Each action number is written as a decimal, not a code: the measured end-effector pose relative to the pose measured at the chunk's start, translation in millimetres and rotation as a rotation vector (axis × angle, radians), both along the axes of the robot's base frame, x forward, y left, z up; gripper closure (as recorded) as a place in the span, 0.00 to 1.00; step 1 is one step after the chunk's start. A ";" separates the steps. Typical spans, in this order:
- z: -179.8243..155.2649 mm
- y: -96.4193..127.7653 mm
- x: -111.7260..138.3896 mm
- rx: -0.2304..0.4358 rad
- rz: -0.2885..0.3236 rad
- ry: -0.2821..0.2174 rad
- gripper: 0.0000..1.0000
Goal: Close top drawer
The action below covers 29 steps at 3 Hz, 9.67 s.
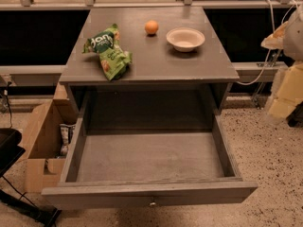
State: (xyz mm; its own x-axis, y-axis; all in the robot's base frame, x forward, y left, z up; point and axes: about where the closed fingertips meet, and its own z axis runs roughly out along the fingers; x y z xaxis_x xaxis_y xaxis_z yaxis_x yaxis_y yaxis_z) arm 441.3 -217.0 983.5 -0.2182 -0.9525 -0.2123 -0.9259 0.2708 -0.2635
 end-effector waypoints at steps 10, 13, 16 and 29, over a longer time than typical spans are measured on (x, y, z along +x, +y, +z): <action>-460.7 123.3 -137.6 0.459 0.052 0.266 1.00; -492.2 165.9 -69.0 0.518 0.151 0.247 1.00; -489.3 178.4 -7.1 0.515 0.192 0.275 1.00; -350.4 111.0 155.7 0.386 -0.099 0.057 0.12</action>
Offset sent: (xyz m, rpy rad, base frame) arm -0.1497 0.0232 -0.2431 0.2333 0.1945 -0.0534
